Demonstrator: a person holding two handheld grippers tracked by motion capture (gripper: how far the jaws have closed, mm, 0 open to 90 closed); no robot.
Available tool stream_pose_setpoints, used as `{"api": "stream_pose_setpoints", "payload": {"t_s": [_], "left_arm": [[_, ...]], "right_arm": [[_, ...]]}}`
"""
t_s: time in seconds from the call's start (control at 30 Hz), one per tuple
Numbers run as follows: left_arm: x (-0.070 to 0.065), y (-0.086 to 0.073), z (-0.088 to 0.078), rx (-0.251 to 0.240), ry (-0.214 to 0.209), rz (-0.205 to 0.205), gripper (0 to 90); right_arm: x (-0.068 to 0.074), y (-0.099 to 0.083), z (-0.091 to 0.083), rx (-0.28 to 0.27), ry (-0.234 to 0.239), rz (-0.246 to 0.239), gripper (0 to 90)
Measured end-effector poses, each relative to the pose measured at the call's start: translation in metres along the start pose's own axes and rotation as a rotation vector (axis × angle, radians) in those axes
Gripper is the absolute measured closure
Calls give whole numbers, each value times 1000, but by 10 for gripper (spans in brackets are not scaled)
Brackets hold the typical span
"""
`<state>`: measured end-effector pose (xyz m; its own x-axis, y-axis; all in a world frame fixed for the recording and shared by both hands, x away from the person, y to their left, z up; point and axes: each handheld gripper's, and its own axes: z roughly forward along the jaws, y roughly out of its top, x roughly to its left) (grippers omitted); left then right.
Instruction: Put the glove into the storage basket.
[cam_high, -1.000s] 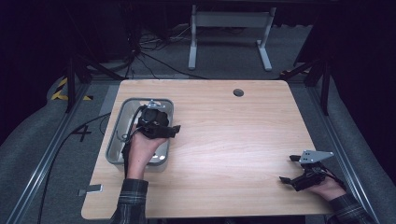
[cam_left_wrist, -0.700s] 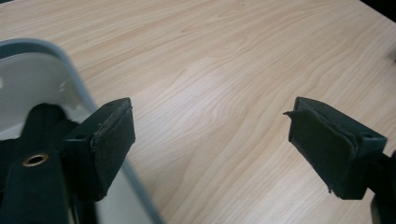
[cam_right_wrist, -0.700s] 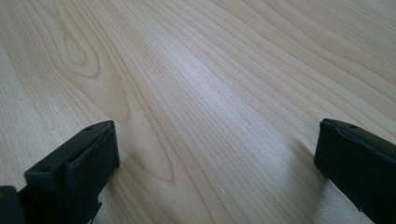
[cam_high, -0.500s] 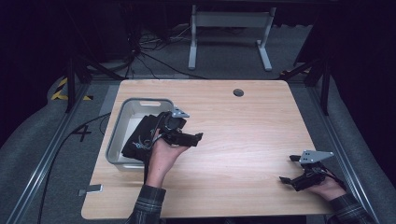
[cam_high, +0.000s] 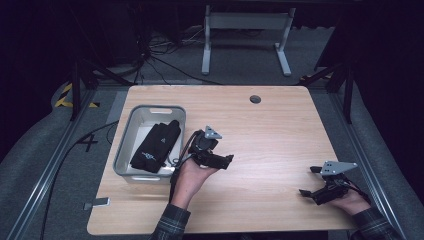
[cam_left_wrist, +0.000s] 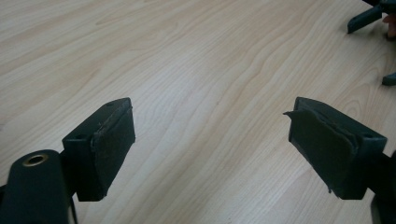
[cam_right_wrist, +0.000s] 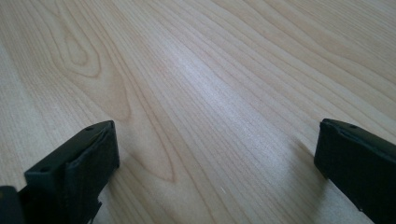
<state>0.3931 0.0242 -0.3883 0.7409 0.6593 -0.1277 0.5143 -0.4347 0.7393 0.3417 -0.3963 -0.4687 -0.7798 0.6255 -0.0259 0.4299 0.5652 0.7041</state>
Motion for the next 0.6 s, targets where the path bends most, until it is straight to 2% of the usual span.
{"api": "stream_pose_setpoints", "payload": {"t_s": [0.37, 0.6], "left_arm": [[-19, -15, 19, -1, -21, 25, 151], [-30, -26, 32, 24, -32, 40, 149]], "right_arm": [[0, 0, 0, 0, 1, -1, 3], [0, 0, 0, 0, 2, -1, 3]]}}
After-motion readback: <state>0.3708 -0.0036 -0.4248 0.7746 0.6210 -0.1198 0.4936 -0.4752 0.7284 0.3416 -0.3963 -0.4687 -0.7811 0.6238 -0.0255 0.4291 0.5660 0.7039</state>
